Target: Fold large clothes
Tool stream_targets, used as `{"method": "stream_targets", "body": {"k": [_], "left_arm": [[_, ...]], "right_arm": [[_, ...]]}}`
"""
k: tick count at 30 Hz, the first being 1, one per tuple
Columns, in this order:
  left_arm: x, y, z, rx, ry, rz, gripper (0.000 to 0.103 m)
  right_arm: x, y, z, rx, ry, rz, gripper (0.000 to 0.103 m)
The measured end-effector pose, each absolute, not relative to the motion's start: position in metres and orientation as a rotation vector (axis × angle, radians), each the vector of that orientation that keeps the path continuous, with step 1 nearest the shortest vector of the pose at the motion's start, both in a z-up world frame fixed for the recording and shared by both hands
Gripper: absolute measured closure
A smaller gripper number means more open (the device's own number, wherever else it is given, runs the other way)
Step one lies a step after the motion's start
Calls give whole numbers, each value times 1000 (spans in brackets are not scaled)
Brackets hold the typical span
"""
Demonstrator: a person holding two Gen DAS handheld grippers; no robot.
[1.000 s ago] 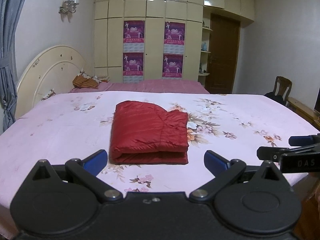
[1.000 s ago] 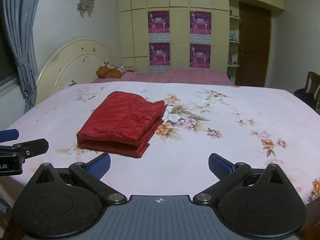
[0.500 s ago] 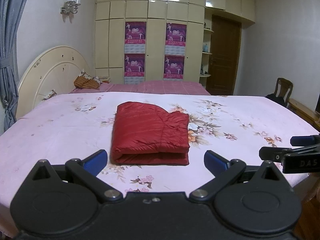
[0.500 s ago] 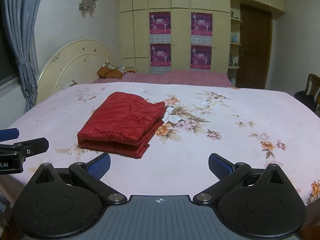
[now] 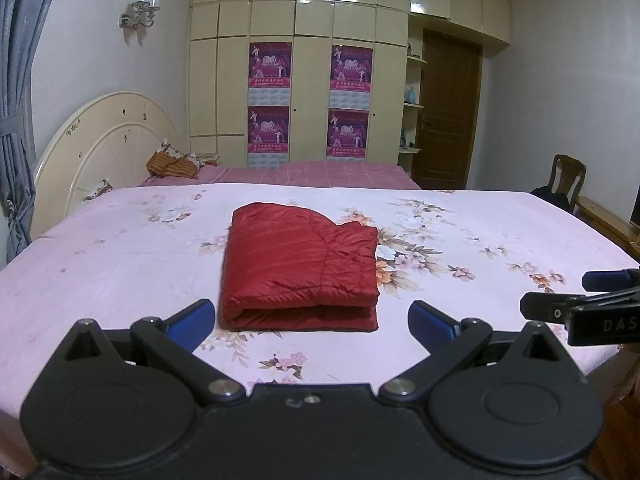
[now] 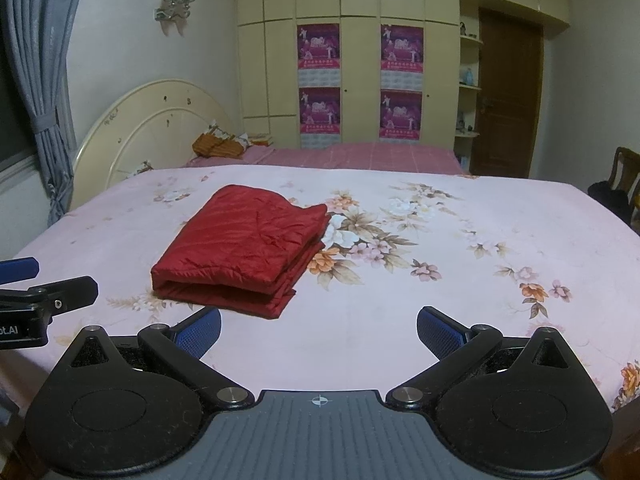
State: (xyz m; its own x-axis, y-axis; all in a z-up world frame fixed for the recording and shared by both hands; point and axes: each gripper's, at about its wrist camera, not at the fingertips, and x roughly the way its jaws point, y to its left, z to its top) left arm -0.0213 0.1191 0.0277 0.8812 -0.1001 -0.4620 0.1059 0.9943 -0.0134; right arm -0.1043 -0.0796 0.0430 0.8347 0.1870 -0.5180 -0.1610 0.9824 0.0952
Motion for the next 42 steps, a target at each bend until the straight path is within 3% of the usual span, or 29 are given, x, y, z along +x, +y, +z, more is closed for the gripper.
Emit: {"method": "stream_targets", "body": {"k": [42], "left_arm": [[-24,129,27,5,460,-113,0]], "right_arm": [[-107,-72,45,24,550,199,0]]}}
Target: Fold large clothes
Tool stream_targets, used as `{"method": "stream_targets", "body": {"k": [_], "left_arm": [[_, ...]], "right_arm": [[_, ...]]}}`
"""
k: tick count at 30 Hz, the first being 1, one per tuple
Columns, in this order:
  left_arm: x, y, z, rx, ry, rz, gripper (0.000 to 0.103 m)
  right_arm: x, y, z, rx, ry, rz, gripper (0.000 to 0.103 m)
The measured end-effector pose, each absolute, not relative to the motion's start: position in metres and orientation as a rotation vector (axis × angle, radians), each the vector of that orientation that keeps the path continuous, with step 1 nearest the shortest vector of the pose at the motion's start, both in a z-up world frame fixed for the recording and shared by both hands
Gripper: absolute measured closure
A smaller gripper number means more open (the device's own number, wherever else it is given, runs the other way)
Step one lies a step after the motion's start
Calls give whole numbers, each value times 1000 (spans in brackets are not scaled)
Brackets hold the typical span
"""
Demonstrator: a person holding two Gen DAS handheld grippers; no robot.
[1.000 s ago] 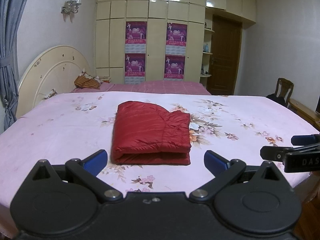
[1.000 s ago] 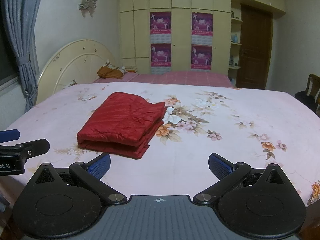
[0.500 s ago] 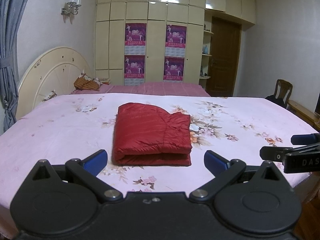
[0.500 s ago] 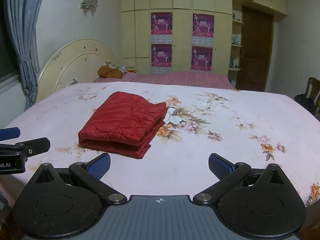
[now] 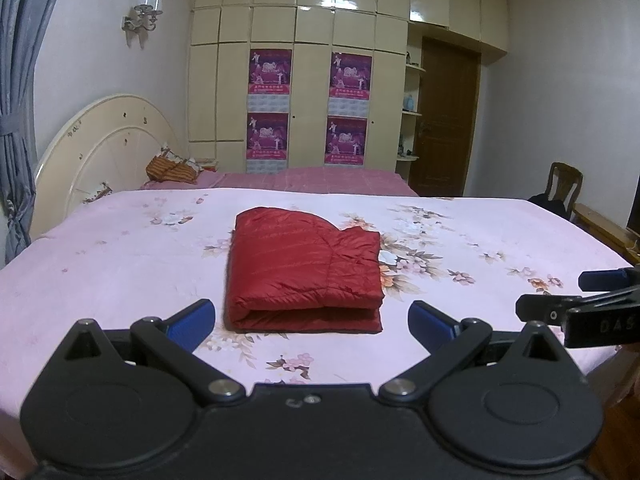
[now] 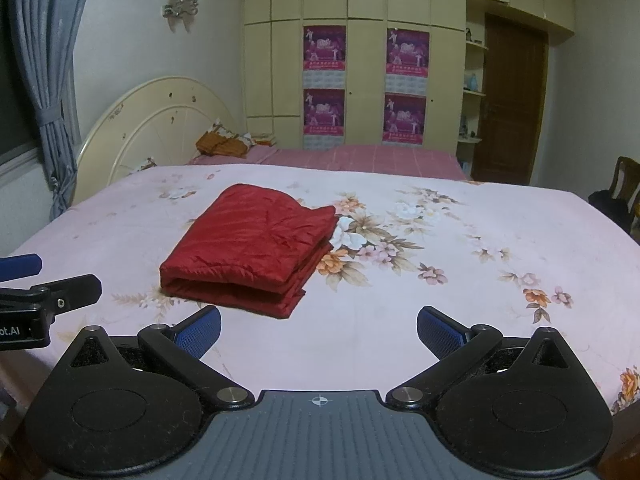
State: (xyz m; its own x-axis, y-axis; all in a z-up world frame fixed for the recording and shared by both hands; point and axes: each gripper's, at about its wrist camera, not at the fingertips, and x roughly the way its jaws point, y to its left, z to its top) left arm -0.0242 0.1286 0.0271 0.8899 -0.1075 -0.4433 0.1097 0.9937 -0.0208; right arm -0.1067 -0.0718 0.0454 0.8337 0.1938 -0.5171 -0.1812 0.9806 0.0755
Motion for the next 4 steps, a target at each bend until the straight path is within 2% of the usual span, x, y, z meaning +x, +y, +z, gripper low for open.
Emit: {"method": "stream_targets", "body": {"k": [4], "left_arm": [[-23,128,26,3,471,-108,0]], "right_arm": [[-106,-71,45,22,551,200,0]]}}
